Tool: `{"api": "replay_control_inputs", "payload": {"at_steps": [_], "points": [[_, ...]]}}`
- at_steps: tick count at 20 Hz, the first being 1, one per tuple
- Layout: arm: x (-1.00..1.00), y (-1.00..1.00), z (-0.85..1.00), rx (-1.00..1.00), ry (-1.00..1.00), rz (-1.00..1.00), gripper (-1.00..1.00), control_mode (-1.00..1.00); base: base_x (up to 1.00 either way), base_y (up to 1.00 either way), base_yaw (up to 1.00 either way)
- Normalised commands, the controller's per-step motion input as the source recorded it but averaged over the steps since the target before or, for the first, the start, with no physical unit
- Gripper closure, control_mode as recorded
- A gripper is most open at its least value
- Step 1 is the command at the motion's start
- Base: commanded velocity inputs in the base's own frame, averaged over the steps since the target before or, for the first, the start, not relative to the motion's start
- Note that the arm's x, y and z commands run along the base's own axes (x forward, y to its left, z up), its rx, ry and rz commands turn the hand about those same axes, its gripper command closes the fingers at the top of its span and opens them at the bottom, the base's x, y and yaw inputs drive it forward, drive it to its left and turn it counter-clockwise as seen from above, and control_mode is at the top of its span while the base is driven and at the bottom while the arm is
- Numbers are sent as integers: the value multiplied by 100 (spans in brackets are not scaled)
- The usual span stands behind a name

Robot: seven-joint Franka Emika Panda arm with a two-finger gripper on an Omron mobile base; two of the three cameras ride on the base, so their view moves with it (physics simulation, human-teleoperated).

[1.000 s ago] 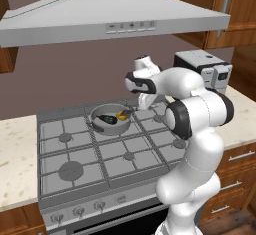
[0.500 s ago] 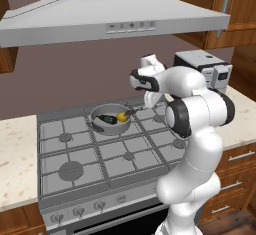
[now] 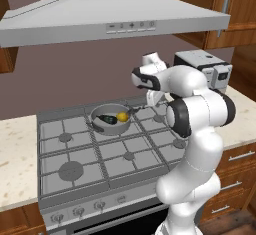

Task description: Put the eggplant and lemon in the pot. Retrieve the spatula and lightly stir the vegetables in the pot.

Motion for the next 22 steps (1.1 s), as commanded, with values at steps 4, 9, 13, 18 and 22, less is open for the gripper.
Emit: {"api": "replay_control_inputs", "payload": {"at_steps": [4, 9, 13, 18, 22], "points": [[0, 1, -9, -6, 6, 0, 100, -100, 0, 0, 0], [0, 0, -2, -6, 2, 0, 100, -100, 0, 0, 0], [0, 0, 0, -6, 0, 0, 100, -100, 0, 0, 0], [0, 15, 0, -6, 0, 1, 100, -100, 0, 0, 0], [0, 18, 0, -7, 0, 2, 100, -100, 0, 0, 0]]}}
